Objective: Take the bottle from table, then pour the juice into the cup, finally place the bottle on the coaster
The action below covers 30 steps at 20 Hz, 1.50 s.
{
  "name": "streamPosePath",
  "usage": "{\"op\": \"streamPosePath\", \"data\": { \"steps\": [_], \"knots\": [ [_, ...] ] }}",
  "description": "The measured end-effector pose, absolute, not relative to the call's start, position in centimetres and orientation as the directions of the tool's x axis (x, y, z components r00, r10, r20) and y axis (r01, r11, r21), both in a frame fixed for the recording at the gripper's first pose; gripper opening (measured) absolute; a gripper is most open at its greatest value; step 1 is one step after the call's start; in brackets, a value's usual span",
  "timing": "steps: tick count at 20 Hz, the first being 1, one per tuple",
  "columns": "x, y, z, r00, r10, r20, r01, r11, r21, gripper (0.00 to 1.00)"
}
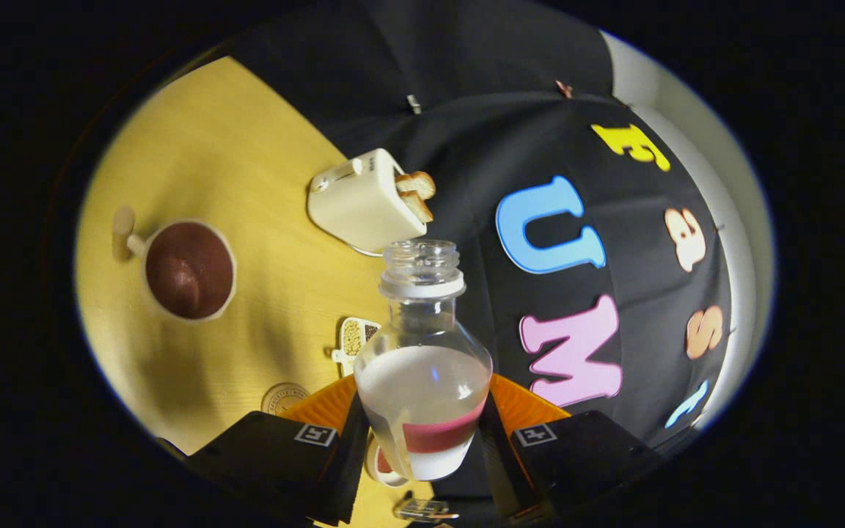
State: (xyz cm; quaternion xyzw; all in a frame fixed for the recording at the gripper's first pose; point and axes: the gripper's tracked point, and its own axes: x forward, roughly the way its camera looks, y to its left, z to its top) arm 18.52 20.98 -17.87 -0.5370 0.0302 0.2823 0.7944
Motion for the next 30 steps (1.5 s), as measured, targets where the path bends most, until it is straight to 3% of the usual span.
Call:
{"op": "streamPosePath", "data": {
  "steps": [7, 12, 21, 30],
  "knots": [
    [21.3, 20.0, -17.7, 0.836, 0.444, -0.323, -0.548, 0.63, -0.55, 0.73],
    [23.0, 19.1, -18.1, 0.845, 0.468, -0.257, -0.532, 0.776, -0.338, 0.73],
    [25.8, 17.4, -24.3, 0.834, 0.46, -0.304, -0.491, 0.871, -0.029, 0.74],
    [25.9, 17.5, -30.1, 0.817, 0.465, -0.342, -0.489, 0.872, 0.017, 0.75]
  ]
}}
